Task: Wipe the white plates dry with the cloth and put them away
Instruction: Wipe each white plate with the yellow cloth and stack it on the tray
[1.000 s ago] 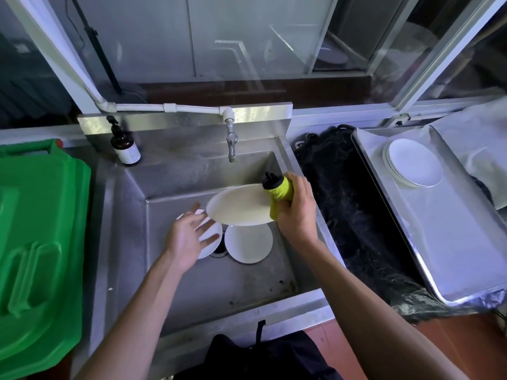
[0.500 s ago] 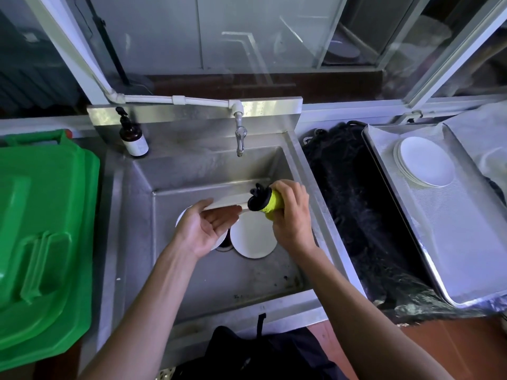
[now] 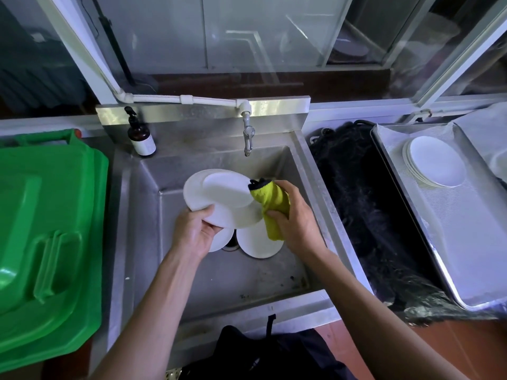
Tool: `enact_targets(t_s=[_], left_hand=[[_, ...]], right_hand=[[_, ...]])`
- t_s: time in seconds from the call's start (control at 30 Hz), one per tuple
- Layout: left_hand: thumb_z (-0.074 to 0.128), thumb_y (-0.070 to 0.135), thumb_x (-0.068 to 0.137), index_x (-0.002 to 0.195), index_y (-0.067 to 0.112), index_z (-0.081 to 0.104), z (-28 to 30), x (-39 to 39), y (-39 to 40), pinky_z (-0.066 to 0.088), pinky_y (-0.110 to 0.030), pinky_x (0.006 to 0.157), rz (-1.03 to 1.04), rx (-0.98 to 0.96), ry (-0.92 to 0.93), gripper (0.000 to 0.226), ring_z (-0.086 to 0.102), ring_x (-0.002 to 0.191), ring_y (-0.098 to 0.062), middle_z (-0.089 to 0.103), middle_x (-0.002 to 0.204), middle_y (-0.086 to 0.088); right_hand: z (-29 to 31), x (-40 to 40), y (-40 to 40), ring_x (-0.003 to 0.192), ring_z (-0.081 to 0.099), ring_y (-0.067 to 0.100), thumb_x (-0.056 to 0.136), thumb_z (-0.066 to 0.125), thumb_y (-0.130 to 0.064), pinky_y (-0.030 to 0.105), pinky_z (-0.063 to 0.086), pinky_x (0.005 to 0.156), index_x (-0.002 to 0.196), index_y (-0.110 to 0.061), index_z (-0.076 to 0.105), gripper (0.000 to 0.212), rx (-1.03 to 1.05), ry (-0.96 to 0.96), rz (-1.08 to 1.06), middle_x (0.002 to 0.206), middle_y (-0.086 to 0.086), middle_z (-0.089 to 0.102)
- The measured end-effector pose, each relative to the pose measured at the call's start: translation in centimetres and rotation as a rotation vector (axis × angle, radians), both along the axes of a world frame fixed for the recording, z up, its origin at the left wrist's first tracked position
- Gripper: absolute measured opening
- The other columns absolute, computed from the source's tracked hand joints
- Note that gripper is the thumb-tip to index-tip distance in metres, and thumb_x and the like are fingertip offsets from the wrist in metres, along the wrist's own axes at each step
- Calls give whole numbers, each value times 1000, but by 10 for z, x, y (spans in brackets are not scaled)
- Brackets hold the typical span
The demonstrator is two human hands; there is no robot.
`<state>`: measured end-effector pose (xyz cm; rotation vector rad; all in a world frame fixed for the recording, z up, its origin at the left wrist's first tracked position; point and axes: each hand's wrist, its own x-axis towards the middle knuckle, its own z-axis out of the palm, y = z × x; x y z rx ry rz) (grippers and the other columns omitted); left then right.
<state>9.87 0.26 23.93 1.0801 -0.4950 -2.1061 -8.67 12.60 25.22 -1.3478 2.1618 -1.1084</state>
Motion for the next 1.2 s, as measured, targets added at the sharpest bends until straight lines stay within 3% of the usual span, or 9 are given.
enact_targets(t_s=[0.13, 0.27, 0.47, 0.6, 0.73, 0.87, 1.0, 1.2], left_hand=[[51, -8, 95, 126, 6, 63, -3, -5, 9, 63, -43, 73, -41, -20, -11, 36, 71, 96, -30, 71, 116, -17], [52, -6, 93, 119, 11, 67, -3, -8, 13, 58, -41, 79, -47, -54, -21, 35, 67, 96, -31, 71, 111, -15], [55, -4, 93, 120, 12, 68, -2, -7, 15, 60, -40, 79, -25, -63, 13, 33, 70, 95, -29, 73, 109, -14], [52, -3, 96, 139, 4, 57, 2, -11, 16, 56, -39, 83, -9, -35, 29, 44, 66, 103, -30, 66, 123, -18], [51, -2, 96, 144, 3, 53, 3, -13, 16, 53, -36, 82, 38, 1, 49, 48, 64, 110, -31, 62, 135, -20], [50, -4, 96, 143, 4, 53, 1, -14, 20, 56, -38, 81, 10, -24, 53, 48, 67, 107, -32, 65, 132, -19], [49, -3, 95, 145, 2, 50, -4, -12, 22, 43, -56, 108, -33, -41, 100, 50, 63, 117, -37, 59, 140, -24], [60, 3, 82, 139, 2, 54, -1, -6, 22, 51, -55, 99, -67, -77, 143, 57, 67, 112, -33, 68, 125, -17]], right_hand=[[8, 30, -20, 116, 50, 9, 86, 71, -16, 32, 43, 95, 135, -29, 47, 56, 17, -61, 13, 131, -13, 55], [5, 48, -30, 138, 47, 26, 93, 65, -14, 50, 43, 105, 141, -15, 54, 49, 57, 123, 83, 152, 0, 49], [-9, 62, -32, 150, 29, 28, 107, 46, -22, 50, 35, 113, 150, -15, 46, 44, 113, 197, 40, 162, 2, 35], [-12, 78, -31, 153, 22, 27, 109, 40, -29, 51, 32, 114, 156, -19, 38, 48, 146, 225, 3, 166, 1, 27], [-15, 87, -22, 156, 12, 28, 109, 38, -30, 53, 29, 117, 158, -17, 30, 52, 126, 265, 51, 168, 5, 18], [-24, 82, -13, 157, 4, 23, 109, 36, -28, 49, 17, 125, 161, -17, 23, 54, 120, 236, 37, 169, 2, 11], [-25, 75, -13, 157, 8, 31, 108, 40, -19, 50, 14, 126, 157, -8, 31, 51, 53, 207, -42, 167, 11, 20], [-15, 57, -21, 157, 9, 27, 110, 36, -18, 40, 11, 127, 159, -10, 25, 51, 75, 62, -126, 169, 9, 14]])
